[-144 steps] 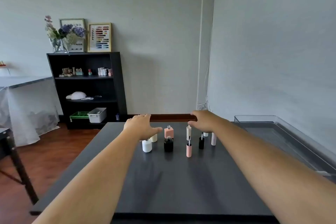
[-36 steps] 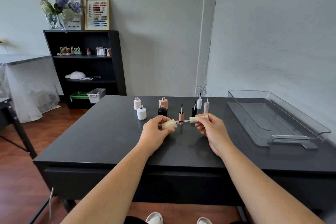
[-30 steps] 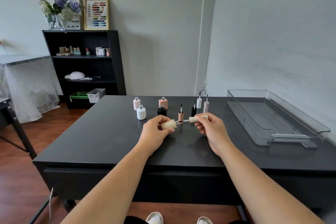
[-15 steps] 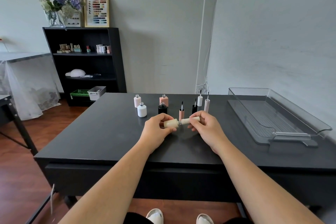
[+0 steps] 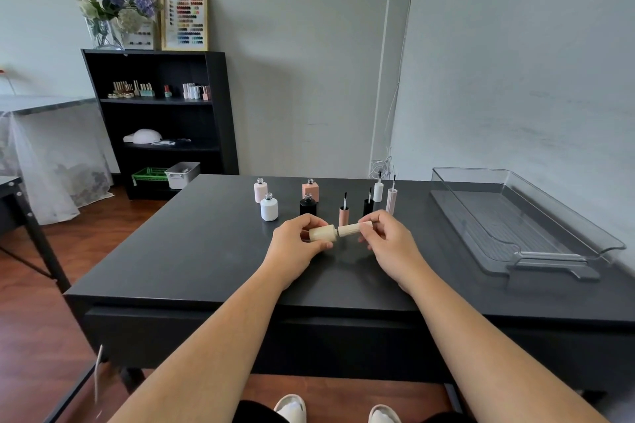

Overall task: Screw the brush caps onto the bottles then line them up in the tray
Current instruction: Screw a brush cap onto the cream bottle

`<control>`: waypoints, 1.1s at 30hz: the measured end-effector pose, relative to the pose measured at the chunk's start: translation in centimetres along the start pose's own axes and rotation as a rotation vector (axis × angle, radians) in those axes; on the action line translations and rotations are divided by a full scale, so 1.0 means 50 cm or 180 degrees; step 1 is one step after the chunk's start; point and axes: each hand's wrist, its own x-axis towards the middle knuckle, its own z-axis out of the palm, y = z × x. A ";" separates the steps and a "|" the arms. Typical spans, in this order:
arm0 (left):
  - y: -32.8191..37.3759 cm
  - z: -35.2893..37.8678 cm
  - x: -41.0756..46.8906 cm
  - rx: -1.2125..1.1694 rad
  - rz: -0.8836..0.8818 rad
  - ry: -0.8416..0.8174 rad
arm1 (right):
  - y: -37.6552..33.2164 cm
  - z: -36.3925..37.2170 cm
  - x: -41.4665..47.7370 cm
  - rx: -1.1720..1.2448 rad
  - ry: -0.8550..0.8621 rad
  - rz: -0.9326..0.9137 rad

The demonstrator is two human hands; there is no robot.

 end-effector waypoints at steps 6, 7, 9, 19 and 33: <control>0.001 0.000 -0.003 -0.0024 -0.0003 -0.0029 | -0.003 0.003 0.002 -0.0105 0.0194 0.0062; 0.002 -0.001 -0.003 -0.0033 -0.0001 -0.0008 | -0.005 0.004 0.000 -0.0077 0.0131 0.0067; 0.002 -0.001 -0.003 -0.0037 -0.0003 0.0016 | -0.002 0.004 0.000 -0.0034 0.0025 0.0010; 0.007 -0.004 -0.004 -0.0014 -0.0035 -0.0033 | -0.006 0.004 -0.001 -0.0032 0.0185 0.0000; 0.008 -0.004 -0.005 -0.0067 -0.0075 0.0002 | -0.009 0.006 0.003 0.0093 0.0005 0.0233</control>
